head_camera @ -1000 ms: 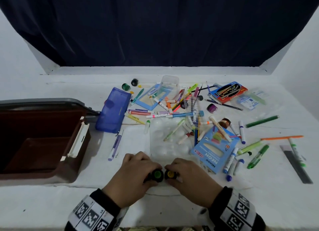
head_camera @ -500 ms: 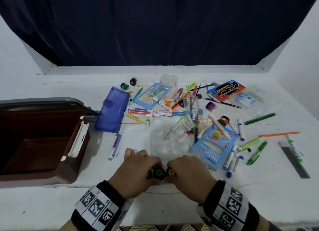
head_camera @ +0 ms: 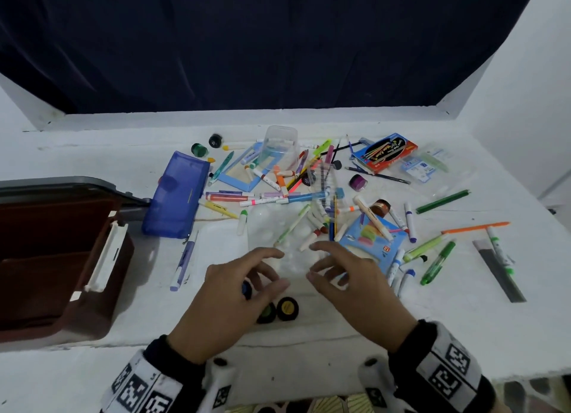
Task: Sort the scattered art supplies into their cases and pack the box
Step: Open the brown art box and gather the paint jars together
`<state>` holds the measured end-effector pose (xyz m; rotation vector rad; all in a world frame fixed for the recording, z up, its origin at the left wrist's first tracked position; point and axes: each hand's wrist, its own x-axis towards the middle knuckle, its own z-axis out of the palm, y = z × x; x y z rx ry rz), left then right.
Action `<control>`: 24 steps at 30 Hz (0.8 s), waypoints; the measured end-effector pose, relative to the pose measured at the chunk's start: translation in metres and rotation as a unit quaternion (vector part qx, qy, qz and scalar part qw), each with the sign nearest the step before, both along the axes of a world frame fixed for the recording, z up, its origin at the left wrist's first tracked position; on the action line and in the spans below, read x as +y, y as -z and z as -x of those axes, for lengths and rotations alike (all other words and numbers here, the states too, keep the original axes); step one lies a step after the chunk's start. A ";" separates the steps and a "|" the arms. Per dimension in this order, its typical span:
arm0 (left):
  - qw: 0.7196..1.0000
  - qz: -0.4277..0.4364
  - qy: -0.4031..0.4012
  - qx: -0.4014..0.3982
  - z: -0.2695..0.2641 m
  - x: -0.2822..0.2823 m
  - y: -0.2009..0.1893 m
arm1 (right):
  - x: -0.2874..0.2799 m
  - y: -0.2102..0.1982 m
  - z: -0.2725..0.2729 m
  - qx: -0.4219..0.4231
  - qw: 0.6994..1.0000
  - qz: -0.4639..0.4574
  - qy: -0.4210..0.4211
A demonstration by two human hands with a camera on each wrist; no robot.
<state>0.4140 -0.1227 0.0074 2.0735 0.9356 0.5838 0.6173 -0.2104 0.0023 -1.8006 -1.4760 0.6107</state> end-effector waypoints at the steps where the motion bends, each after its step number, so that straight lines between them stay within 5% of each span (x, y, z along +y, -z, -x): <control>1: 1.000 0.010 -0.009 -0.022 -0.009 -0.002 -0.006 | -0.001 -0.003 -0.006 0.023 0.999 -0.020 0.017; 8: 0.993 0.066 -0.042 -0.093 -0.068 -0.006 -0.028 | -0.013 0.001 -0.063 0.126 0.986 -0.057 0.096; 13: 0.991 0.065 -0.064 -0.095 -0.118 -0.006 -0.039 | -0.003 -0.006 -0.130 0.111 0.989 -0.066 0.079; 24: 0.996 0.004 -0.078 0.037 -0.212 0.021 -0.049 | 0.042 -0.011 -0.225 -0.112 0.992 -0.023 -0.057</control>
